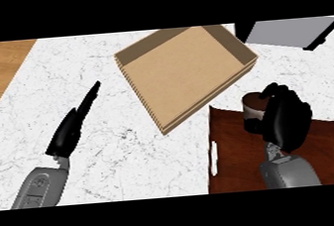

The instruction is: Pick the cupcake from the tray and place it in the cardboard box

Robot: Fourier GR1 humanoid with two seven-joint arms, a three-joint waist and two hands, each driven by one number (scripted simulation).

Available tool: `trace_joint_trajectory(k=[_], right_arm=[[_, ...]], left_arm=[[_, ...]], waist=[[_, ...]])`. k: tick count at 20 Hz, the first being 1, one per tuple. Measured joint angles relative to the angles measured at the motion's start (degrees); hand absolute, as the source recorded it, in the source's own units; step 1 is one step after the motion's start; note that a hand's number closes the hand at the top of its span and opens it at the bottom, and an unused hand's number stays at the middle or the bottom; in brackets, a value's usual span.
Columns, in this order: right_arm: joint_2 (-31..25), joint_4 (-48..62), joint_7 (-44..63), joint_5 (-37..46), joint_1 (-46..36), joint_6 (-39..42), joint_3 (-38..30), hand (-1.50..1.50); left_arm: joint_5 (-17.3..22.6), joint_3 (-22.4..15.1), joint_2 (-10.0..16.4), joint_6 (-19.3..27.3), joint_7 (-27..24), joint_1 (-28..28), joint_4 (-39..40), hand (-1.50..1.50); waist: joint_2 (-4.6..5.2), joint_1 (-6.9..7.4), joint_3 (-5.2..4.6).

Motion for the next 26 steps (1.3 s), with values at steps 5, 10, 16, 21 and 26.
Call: trace_joint_trajectory(k=[5, 10, 16, 21, 26], right_arm=[[0.1, 2.0, 12.0, 5.3, -10.2, 6.1, -0.5, 1.5], [-0.1, 5.8, 18.6, 9.6, -20.4, 11.8, -1.4, 1.5], [-0.2, 12.7, 22.8, 10.9, -30.4, 16.9, -3.5, 1.5], [-0.3, 18.6, 24.9, 8.6, -36.0, 19.7, -6.1, 1.5], [-0.3, 23.1, 26.2, -0.5, -38.5, 19.4, -11.6, -1.5]], left_arm=[[-0.2, -0.8, -0.6, -0.3, 0.4, -0.7, 0.5, 0.0], [-0.4, -1.2, -1.2, -0.4, 1.0, -1.8, 1.1, 0.0], [-0.7, -1.4, -1.9, -0.1, 1.3, -2.8, 1.8, 0.0], [-0.7, -1.2, -2.5, 0.3, 1.7, -3.5, 2.7, 0.0], [-0.9, -1.2, -2.8, 0.6, 1.6, -4.0, 3.5, 0.0]], waist=[[-0.46, 0.79, 0.17], [-0.64, 1.18, 0.38], [-0.59, 1.17, 0.66], [-0.5, 0.62, 0.88], [-0.27, 0.47, 1.16]])
